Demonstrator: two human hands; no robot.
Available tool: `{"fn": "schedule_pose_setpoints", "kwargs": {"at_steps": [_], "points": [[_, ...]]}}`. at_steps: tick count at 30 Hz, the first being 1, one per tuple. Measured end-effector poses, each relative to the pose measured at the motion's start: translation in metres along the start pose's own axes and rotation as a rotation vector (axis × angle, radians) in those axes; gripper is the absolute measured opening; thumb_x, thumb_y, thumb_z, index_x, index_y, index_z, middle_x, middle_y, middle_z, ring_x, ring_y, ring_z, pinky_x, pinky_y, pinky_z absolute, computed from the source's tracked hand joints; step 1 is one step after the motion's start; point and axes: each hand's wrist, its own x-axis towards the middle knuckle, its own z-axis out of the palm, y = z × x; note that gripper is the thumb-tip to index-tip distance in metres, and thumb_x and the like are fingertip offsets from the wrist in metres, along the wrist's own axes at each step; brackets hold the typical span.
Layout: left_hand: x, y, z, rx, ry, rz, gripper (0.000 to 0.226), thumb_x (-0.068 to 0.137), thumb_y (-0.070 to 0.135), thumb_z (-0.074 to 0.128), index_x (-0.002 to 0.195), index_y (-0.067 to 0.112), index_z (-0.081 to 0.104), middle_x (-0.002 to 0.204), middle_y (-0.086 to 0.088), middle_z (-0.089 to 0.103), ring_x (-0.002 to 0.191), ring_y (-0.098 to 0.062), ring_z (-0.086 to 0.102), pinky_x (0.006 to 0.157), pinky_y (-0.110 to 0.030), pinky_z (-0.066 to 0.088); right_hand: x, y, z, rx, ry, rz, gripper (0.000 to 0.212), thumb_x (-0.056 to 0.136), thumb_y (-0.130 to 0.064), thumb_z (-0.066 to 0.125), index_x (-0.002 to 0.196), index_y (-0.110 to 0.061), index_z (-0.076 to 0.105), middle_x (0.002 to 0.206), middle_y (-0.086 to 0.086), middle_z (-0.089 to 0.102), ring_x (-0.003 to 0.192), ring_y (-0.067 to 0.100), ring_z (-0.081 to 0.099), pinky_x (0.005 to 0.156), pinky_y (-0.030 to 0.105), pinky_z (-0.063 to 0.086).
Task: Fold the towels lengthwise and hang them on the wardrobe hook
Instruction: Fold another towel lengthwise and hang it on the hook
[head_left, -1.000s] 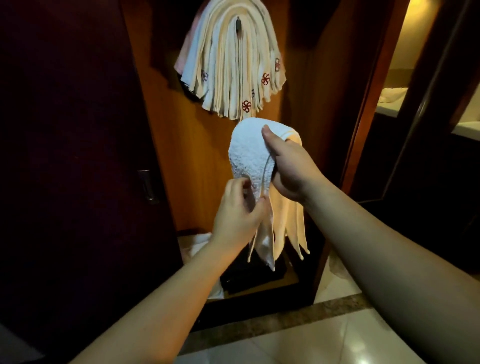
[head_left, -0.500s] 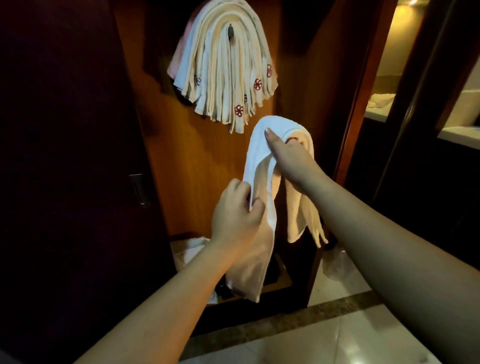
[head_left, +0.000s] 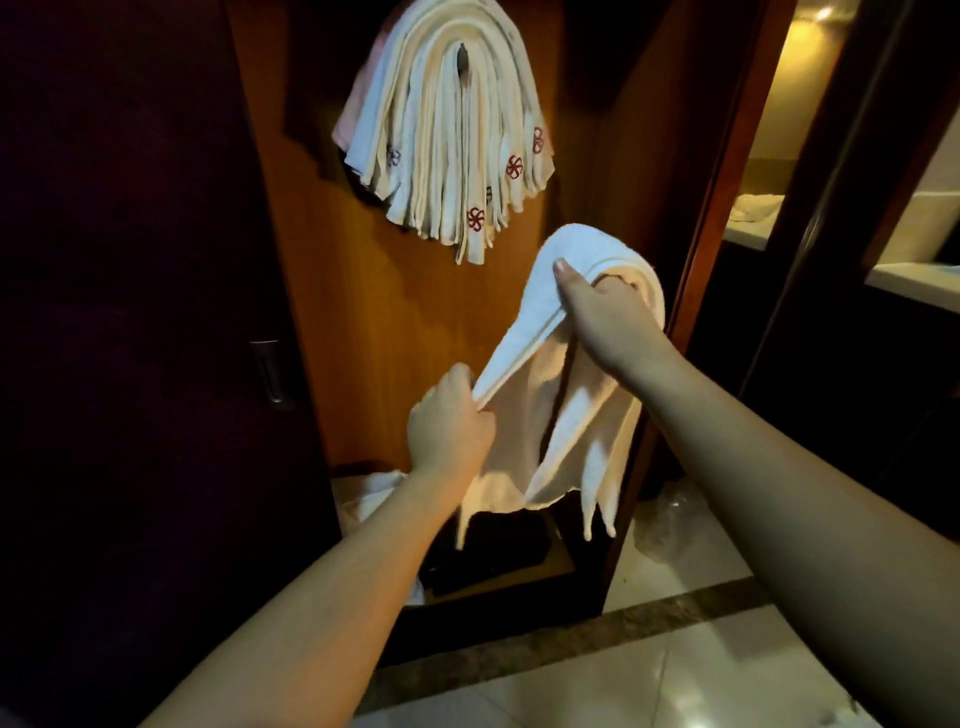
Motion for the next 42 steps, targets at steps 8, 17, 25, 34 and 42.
{"fn": "schedule_pose_setpoints", "kwargs": {"at_steps": [8,17,25,34,42], "points": [[0.020,-0.079,-0.027,0.213,0.017,-0.039,0.020,0.086,0.017,0.065,0.106,0.022,0.061,0.100,0.000,0.064,0.089,-0.024,0.063,0.078,-0.041,0.054,0.021,0.044,-0.018,0.166,0.210,0.243,0.047,0.096,-0.048,0.043,0.110,-0.008,0.064,0.102,0.009,0.068,0.096,0.028,0.065,0.094,0.048,0.052],[0.043,-0.091,-0.097,-0.742,0.115,-0.113,0.030,0.089,0.003,0.065,0.079,0.029,0.055,0.080,0.006,0.059,0.077,-0.009,0.055,0.072,-0.029,0.043,0.029,0.063,-0.026,0.531,0.340,0.350,0.022,0.091,-0.037,0.050,0.085,-0.018,0.060,0.083,0.003,0.063,0.079,0.019,0.060,0.068,0.034,0.042],[0.045,-0.083,-0.109,-1.237,0.066,-0.155,0.030,0.090,0.011,0.064,0.118,0.018,0.055,0.107,-0.004,0.070,0.094,-0.014,0.069,0.078,-0.033,0.057,0.026,0.052,-0.014,0.921,0.337,0.373,0.010,0.095,-0.026,0.056,0.088,-0.018,0.057,0.077,0.001,0.059,0.070,0.013,0.059,0.067,0.029,0.047],[0.033,-0.118,-0.083,-1.366,-0.109,-0.442,0.033,0.088,0.026,0.063,0.117,0.011,0.062,0.106,-0.012,0.070,0.096,-0.030,0.068,0.080,-0.042,0.057,0.023,0.061,-0.007,1.005,0.340,0.398,0.008,0.097,-0.024,0.054,0.099,-0.017,0.057,0.097,0.003,0.070,0.093,0.018,0.070,0.084,0.034,0.057],[0.010,-0.104,-0.066,-1.311,-0.393,-0.600,0.045,0.091,0.042,0.056,0.124,0.013,0.064,0.118,-0.014,0.071,0.101,-0.031,0.069,0.089,-0.045,0.056,0.020,0.052,0.004,1.092,0.362,0.363,0.007,0.098,-0.026,0.056,0.098,-0.019,0.054,0.107,0.003,0.071,0.103,0.016,0.068,0.092,0.029,0.056]]}}
